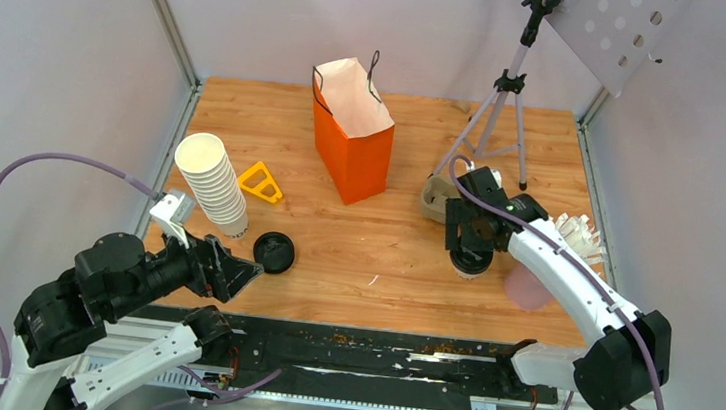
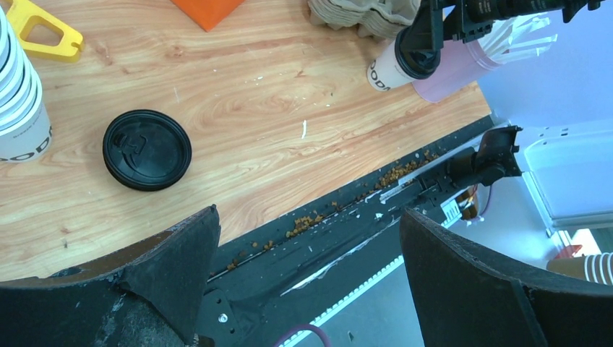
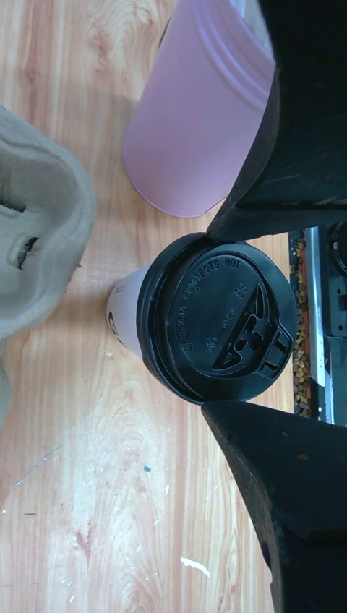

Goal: Pack the takeout coffee

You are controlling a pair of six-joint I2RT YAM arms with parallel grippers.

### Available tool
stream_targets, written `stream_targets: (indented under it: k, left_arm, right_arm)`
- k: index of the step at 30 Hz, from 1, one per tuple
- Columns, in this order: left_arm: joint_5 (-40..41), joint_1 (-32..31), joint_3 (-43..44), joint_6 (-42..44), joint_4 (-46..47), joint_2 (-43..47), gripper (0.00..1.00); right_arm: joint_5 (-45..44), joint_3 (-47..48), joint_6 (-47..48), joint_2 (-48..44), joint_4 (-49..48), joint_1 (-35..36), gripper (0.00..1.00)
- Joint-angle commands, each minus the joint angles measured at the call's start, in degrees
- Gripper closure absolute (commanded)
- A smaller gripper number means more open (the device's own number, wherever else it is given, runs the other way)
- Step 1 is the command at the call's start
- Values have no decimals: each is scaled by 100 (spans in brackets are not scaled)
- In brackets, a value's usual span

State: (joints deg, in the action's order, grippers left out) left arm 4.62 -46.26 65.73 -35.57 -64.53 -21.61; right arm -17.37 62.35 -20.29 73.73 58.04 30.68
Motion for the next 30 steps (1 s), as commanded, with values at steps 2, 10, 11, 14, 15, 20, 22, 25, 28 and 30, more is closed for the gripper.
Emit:
stream_targets:
  k: [2, 10, 11, 14, 15, 20, 22, 25, 28, 30]
  left_arm:
    - [69, 3, -46, 152, 183, -106, 0]
    - [189, 3, 32, 208, 108, -212, 0]
    - [196, -1, 40, 213, 112, -228, 0]
    - [211, 3, 43, 241, 81, -275, 0]
    - [237, 3, 41, 258, 57, -294, 0]
    - [399, 3, 57, 343, -43, -382, 0]
    - [559, 3, 96, 348, -109, -424, 0]
    - [935, 1, 213, 357, -254, -540, 0]
    - [1241, 2, 331, 489, -335, -716, 0]
    - [1277, 3, 403, 653, -309, -886, 0]
  right_arm:
    - [237, -291, 212, -132, -183, -184, 21]
    - [177, 61, 288, -189, 1, -195, 17]
    - [111, 164, 299, -155, 82, -200, 15]
    - [2, 385, 337, -108, 212, -224, 10]
    - [-3, 430, 360, -93, 230, -235, 8]
    - [91, 645, 426, -20, 331, -260, 6]
    - [222, 830, 461, -21, 420, -255, 6]
    - [643, 1121, 459, -178, 527, -251, 6]
    - [1237, 1195, 399, -507, 292, -196, 6]
    - [1507, 1171, 343, -737, 122, -89, 6]
